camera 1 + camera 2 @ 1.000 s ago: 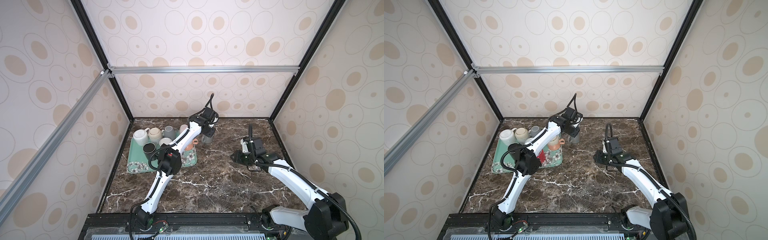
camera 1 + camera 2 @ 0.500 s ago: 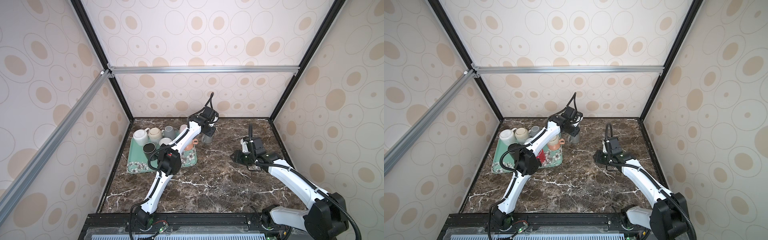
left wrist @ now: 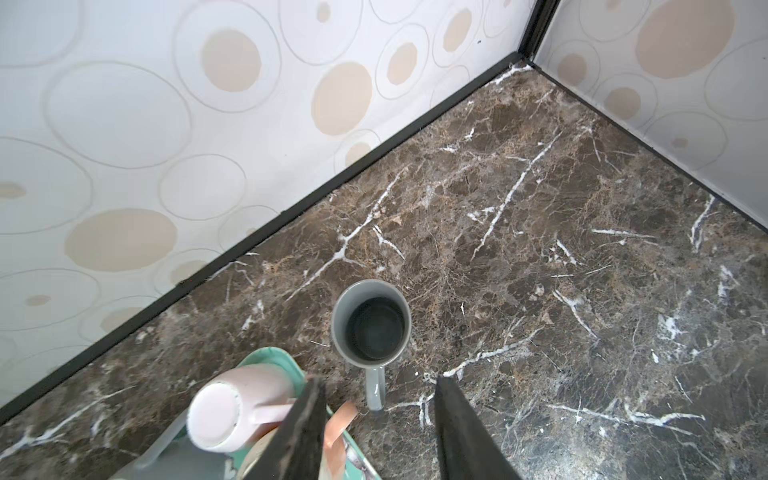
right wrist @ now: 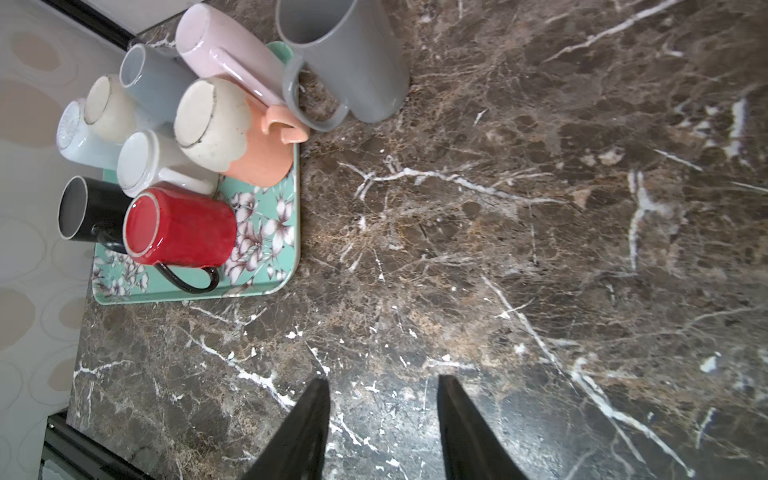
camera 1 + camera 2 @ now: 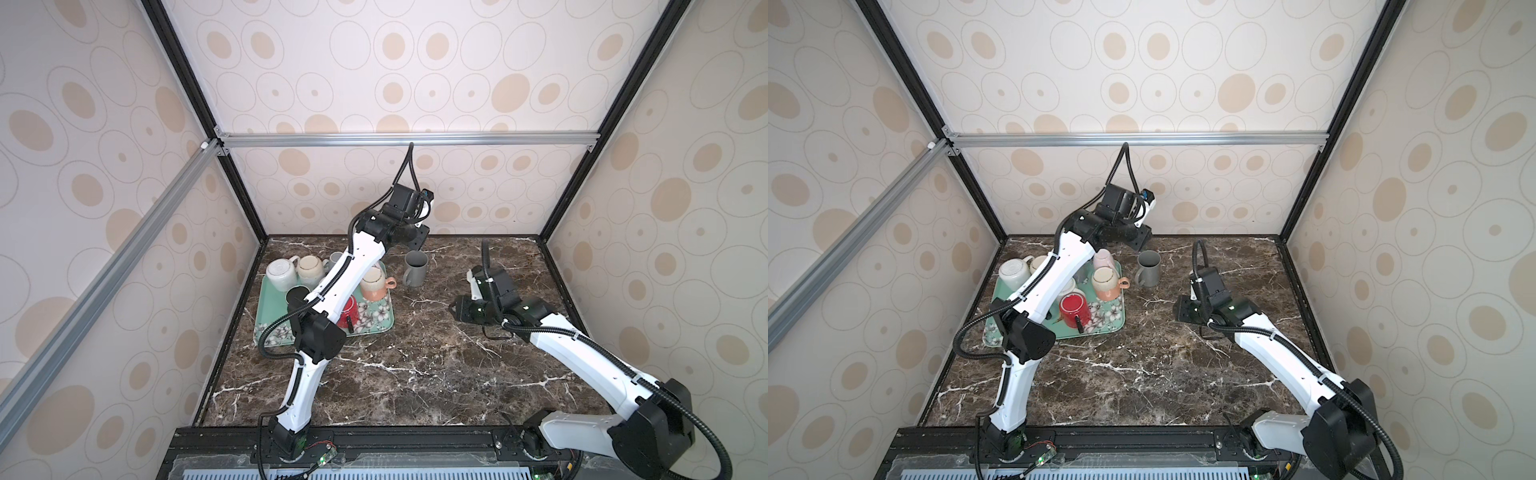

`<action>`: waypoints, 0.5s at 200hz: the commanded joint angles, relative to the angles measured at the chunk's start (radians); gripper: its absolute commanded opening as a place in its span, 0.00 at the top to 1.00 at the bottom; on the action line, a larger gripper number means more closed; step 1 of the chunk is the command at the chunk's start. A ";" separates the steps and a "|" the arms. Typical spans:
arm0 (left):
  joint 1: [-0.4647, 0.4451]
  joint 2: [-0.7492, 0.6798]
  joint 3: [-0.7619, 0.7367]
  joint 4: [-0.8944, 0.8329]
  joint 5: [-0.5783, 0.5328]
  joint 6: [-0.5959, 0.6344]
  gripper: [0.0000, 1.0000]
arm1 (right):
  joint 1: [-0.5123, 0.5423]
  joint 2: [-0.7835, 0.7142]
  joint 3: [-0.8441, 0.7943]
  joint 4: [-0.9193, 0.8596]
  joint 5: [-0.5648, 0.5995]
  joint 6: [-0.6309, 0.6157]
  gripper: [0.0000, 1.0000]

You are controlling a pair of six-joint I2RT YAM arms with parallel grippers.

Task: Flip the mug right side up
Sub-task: 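Open the left gripper and draw it back from the grey mug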

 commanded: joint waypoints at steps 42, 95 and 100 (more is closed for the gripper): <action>0.028 -0.342 -0.470 0.099 -0.166 0.082 0.52 | 0.186 0.231 0.181 -0.010 0.097 0.030 0.54; 0.161 -0.703 -0.977 0.304 -0.153 0.051 0.47 | 0.309 0.454 0.383 0.004 0.085 0.037 0.54; 0.175 -0.731 -1.016 0.314 -0.151 0.045 0.46 | 0.318 0.469 0.398 0.008 0.084 0.038 0.54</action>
